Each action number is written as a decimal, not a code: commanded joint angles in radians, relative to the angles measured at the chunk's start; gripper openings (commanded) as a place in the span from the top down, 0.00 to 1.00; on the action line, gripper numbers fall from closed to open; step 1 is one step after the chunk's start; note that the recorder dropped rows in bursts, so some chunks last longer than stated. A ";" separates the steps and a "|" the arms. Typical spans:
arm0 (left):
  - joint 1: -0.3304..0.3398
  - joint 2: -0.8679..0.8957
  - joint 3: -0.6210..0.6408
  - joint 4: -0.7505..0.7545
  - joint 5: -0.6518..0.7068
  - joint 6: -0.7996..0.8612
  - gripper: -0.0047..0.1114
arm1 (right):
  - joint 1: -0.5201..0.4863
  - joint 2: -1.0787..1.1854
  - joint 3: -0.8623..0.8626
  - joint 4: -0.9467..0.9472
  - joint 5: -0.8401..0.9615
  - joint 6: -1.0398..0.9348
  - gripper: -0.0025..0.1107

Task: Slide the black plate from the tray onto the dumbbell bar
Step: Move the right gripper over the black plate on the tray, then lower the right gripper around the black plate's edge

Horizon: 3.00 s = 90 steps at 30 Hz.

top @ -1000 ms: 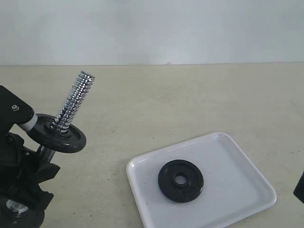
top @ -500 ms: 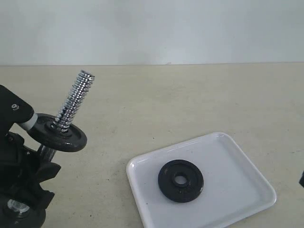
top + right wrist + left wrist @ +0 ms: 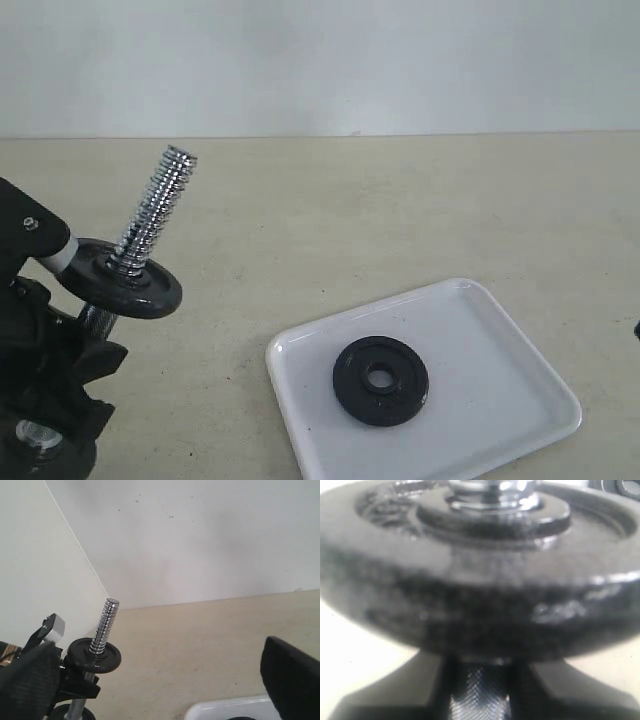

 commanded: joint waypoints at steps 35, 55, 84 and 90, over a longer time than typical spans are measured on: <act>-0.008 -0.038 -0.039 0.007 -0.289 -0.013 0.92 | 0.047 0.756 -0.284 -0.483 0.291 -0.319 0.57; -0.008 -0.038 -0.039 0.003 -0.295 -0.041 0.92 | 0.487 0.756 -0.309 -1.229 -0.215 0.791 0.57; -0.008 -0.038 -0.039 0.003 -0.316 -0.048 0.92 | 0.488 1.315 -0.561 -1.106 0.152 0.709 0.57; -0.008 -0.038 -0.039 0.003 -0.313 -0.048 0.92 | 0.488 1.412 -0.599 -0.988 0.081 0.695 0.24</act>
